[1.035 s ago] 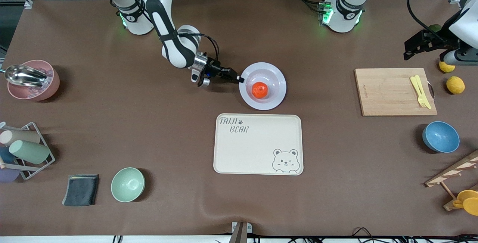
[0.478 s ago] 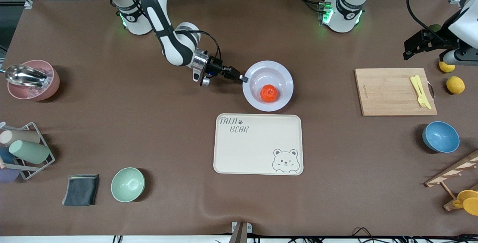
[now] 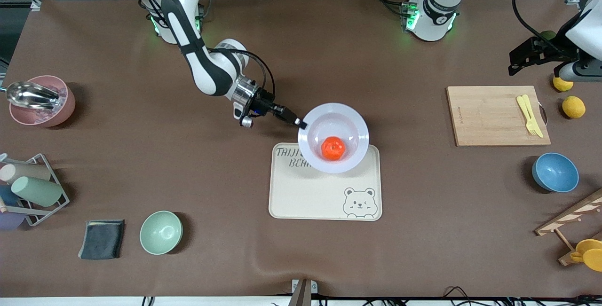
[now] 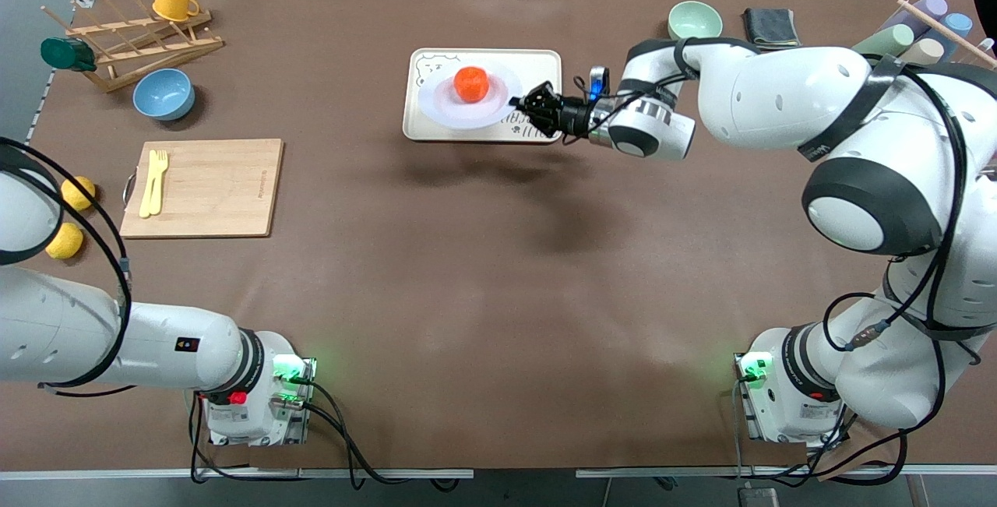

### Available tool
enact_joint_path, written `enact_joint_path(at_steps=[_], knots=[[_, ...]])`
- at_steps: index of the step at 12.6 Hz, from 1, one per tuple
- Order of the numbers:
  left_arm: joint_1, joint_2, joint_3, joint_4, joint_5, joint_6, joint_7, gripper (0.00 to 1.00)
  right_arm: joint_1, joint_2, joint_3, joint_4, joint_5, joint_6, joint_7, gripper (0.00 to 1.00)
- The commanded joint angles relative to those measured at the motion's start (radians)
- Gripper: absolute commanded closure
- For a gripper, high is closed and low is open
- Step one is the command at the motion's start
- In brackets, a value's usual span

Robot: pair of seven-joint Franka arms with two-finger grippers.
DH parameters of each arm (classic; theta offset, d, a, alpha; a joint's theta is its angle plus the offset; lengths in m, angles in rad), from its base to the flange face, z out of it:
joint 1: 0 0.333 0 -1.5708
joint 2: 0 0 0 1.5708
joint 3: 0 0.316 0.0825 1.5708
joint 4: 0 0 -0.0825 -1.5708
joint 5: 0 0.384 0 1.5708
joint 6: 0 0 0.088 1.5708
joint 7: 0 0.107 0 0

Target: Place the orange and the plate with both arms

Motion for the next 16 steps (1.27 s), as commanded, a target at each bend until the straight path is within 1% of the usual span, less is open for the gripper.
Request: enact_joint_path(at_steps=[1, 5, 7, 11, 15, 16], knots=[[0.009, 0.001, -0.003, 0.013, -0.013, -0.021, 0.015, 0.0, -0.014, 0.11, 0.01, 0.129, 0.09, 0.041, -0.018, 1.0], [0.009, 0.003, -0.003, 0.013, -0.014, -0.021, 0.018, 0.0, -0.043, 0.204, 0.009, 0.208, 0.079, 0.042, -0.026, 1.0], [0.009, 0.004, -0.003, 0.013, -0.014, -0.021, 0.018, 0.0, -0.054, 0.23, 0.009, 0.225, 0.056, 0.042, -0.03, 1.0], [0.009, 0.004, -0.003, 0.013, -0.016, -0.019, 0.018, 0.0, -0.065, 0.301, 0.007, 0.298, 0.053, 0.047, -0.033, 1.0], [0.007, 0.004, -0.005, 0.013, -0.004, -0.021, 0.026, 0.0, -0.079, 0.309, 0.007, 0.3, 0.03, 0.053, -0.033, 1.0], [0.01, 0.004, -0.003, 0.013, -0.007, -0.021, 0.024, 0.0, -0.083, 0.312, 0.007, 0.3, 0.007, 0.062, -0.03, 0.81]])
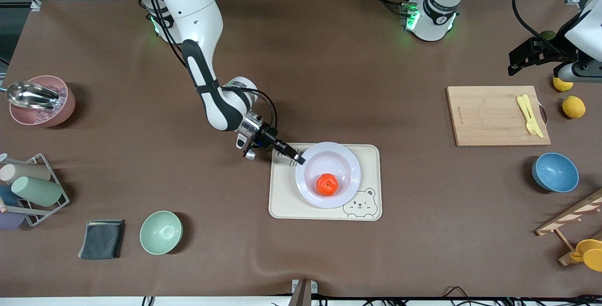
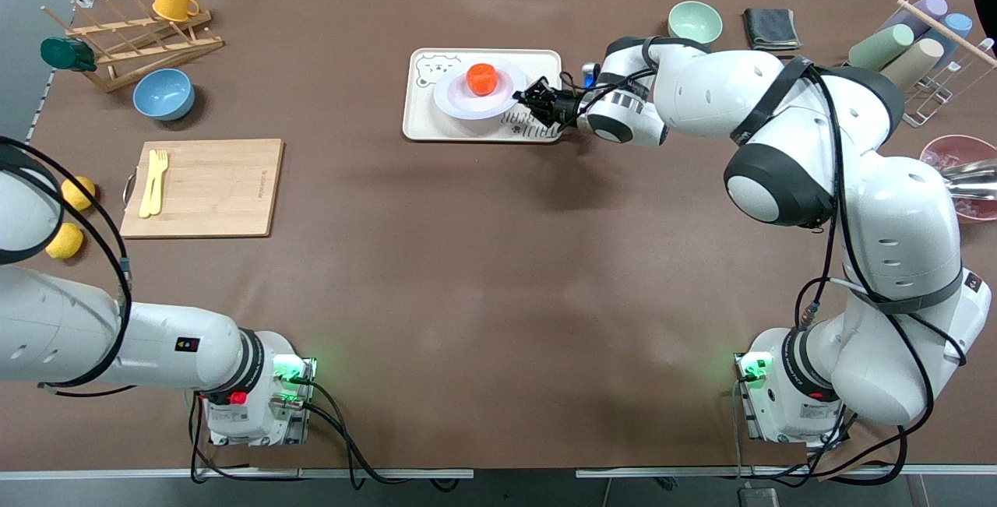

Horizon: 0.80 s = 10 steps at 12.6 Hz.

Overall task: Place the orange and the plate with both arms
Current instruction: 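Lower the plate onto the bear tray and open the right gripper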

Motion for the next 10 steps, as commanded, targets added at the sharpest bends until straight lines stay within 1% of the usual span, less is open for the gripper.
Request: enact_joint_path(at_steps=[1, 2, 4, 5, 6, 7, 9, 10], knots=[[0.008, 0.002, -0.003, 0.013, -0.005, -0.018, 0.025, 0.0, -0.027, 0.017, 0.01, 0.026, 0.005, 0.026, -0.024, 0.58], [0.008, 0.002, -0.003, 0.013, -0.005, -0.018, 0.026, 0.0, -0.029, 0.02, 0.01, 0.026, -0.003, 0.043, -0.022, 0.53], [0.015, 0.002, 0.001, 0.013, -0.019, -0.017, 0.025, 0.0, -0.029, 0.019, 0.01, 0.028, -0.009, 0.072, -0.018, 0.53], [0.015, 0.002, 0.001, 0.015, -0.016, -0.017, 0.025, 0.0, -0.034, 0.019, 0.01, 0.028, -0.031, 0.083, -0.009, 0.53], [0.015, 0.002, 0.001, 0.015, -0.016, -0.017, 0.025, 0.0, -0.04, 0.019, 0.01, 0.028, -0.078, 0.086, 0.043, 0.54], [0.015, 0.002, 0.001, 0.015, -0.016, -0.014, 0.025, 0.0, -0.04, 0.016, 0.01, 0.029, -0.153, 0.088, 0.142, 0.55], [0.015, 0.002, 0.001, 0.015, -0.017, -0.012, 0.025, 0.0, -0.041, -0.004, 0.01, 0.034, -0.361, 0.13, 0.36, 0.56], [0.015, 0.002, 0.001, 0.015, -0.017, -0.012, 0.023, 0.0, -0.041, -0.011, 0.008, 0.043, -0.449, 0.143, 0.466, 0.57]])
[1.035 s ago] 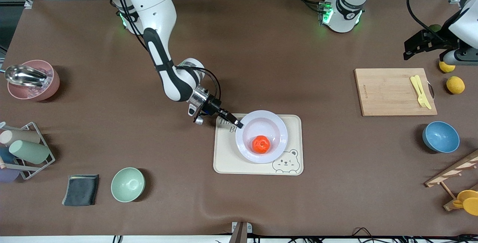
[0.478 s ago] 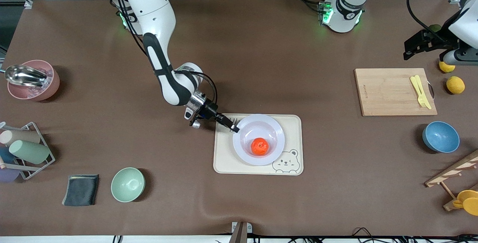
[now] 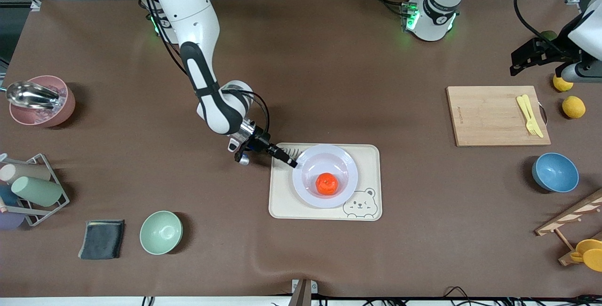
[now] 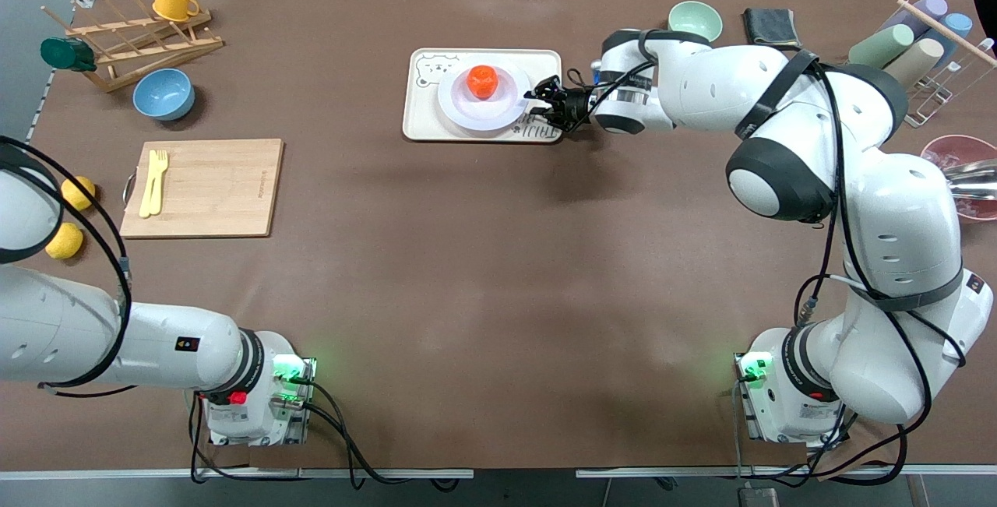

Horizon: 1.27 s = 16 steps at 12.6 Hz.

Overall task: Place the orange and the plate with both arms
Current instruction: 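Lower the plate onto the bear tray and open the right gripper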

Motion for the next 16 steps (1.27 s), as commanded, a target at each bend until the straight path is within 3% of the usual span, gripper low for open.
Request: enact_joint_path(at_steps=[1, 5, 8, 10, 12, 13, 16], knots=[[0.009, 0.002, -0.001, 0.015, -0.019, -0.012, 0.024, 0.0, -0.02, -0.013, 0.009, 0.033, -0.231, 0.036, 0.269, 0.57], [0.009, 0.002, -0.001, 0.015, -0.019, -0.012, 0.024, 0.0, -0.072, -0.03, 0.009, 0.053, -0.558, 0.019, 0.562, 0.57], [0.01, 0.004, -0.001, 0.015, -0.019, -0.012, 0.024, 0.0, -0.147, -0.07, 0.008, 0.053, -0.725, -0.129, 0.708, 0.57], [0.01, 0.004, -0.001, 0.015, -0.017, -0.012, 0.024, 0.0, -0.196, -0.099, 0.008, 0.06, -0.892, -0.197, 0.821, 0.56], [0.01, 0.004, -0.001, 0.015, -0.017, -0.012, 0.023, 0.0, -0.265, -0.133, 0.008, 0.075, -1.068, -0.309, 0.908, 0.45], [0.01, 0.004, -0.001, 0.017, -0.017, -0.012, 0.023, 0.0, -0.308, -0.148, 0.008, 0.081, -1.138, -0.377, 0.923, 0.31], [0.009, 0.004, -0.001, 0.017, -0.016, -0.012, 0.015, 0.0, -0.42, -0.182, 0.008, 0.116, -1.32, -0.533, 0.922, 0.22]])
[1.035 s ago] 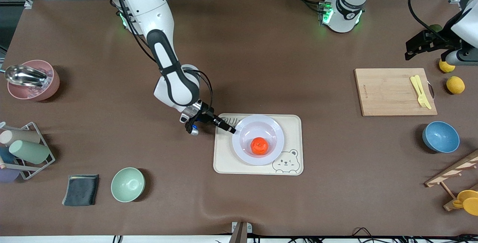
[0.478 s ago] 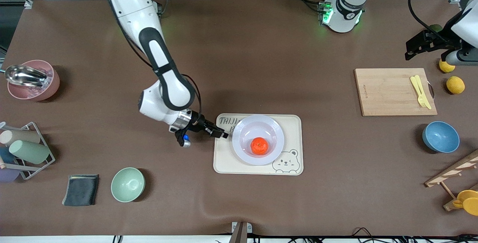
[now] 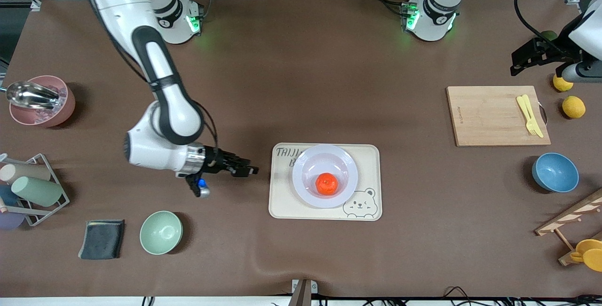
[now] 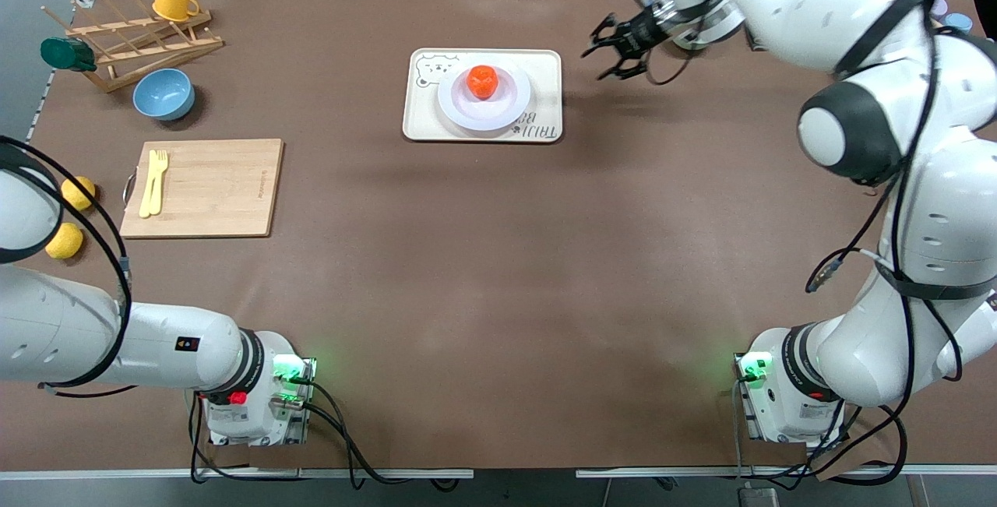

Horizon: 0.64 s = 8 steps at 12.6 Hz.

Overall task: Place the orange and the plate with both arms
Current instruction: 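Lower the plate onto the bear tray and open the right gripper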

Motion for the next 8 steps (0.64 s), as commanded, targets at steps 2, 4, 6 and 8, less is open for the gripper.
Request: enact_joint_path(at_steps=[2, 4, 6, 8], knots=[[0.007, 0.004, -0.001, 0.015, -0.016, -0.012, 0.011, 0.0, -0.128, -0.056, 0.019, 0.036, -0.195, -0.16, 0.016, 0.13], [0.006, 0.004, -0.001, 0.016, -0.016, -0.012, 0.009, 0.0, -0.187, -0.073, 0.021, 0.065, -0.31, -0.219, 0.004, 0.06], [0.004, 0.004, -0.003, 0.017, -0.014, -0.012, 0.005, 0.0, -0.235, -0.079, 0.019, 0.133, -0.425, -0.31, -0.024, 0.0], [0.004, 0.002, -0.004, 0.017, -0.013, -0.012, 0.003, 0.0, -0.278, -0.085, 0.021, 0.196, -0.481, -0.398, -0.025, 0.0]])
